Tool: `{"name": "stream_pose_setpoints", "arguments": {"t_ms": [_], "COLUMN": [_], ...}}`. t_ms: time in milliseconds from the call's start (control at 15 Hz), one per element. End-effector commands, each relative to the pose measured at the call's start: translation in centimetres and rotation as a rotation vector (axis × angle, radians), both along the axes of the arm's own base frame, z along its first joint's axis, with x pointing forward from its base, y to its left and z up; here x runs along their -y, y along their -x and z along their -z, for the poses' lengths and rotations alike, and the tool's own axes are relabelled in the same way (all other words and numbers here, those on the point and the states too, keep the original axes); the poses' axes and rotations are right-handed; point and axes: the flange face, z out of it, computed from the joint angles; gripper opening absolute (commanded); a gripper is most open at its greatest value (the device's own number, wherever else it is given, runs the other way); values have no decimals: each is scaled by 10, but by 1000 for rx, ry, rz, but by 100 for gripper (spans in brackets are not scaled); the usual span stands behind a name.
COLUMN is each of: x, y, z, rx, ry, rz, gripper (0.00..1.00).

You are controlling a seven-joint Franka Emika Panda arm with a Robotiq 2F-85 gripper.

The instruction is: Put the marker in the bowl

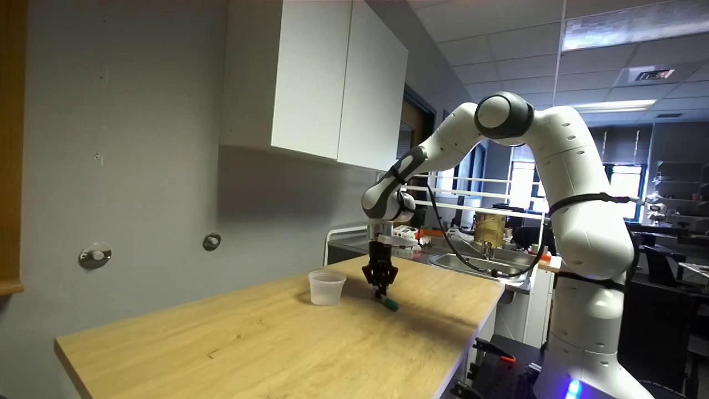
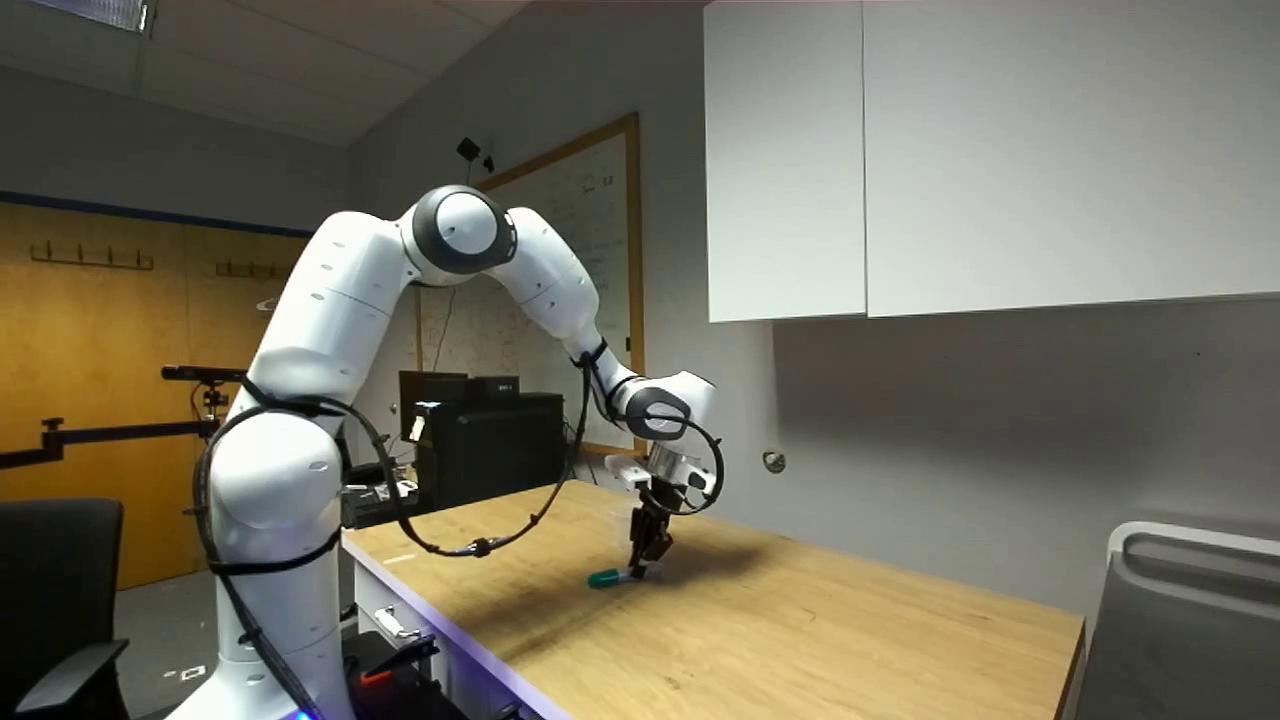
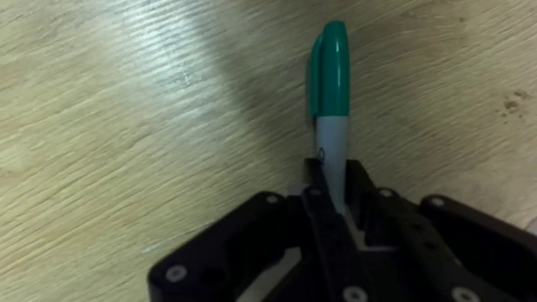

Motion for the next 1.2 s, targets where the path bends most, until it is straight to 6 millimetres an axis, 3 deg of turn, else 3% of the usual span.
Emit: {"name": "stream_pose_setpoints", "arguments": {"t_ms": [0,667,933,1133], "x": [-1,-32,-56,-80], "y": [2,-9,-23,-36], "z": [-33,-175,-202,-204], "rx": [32,379,460,485], "ry": [23,158,227,241], "rz": [-1,15,45,49], "gripper": [5,4,4,4]}}
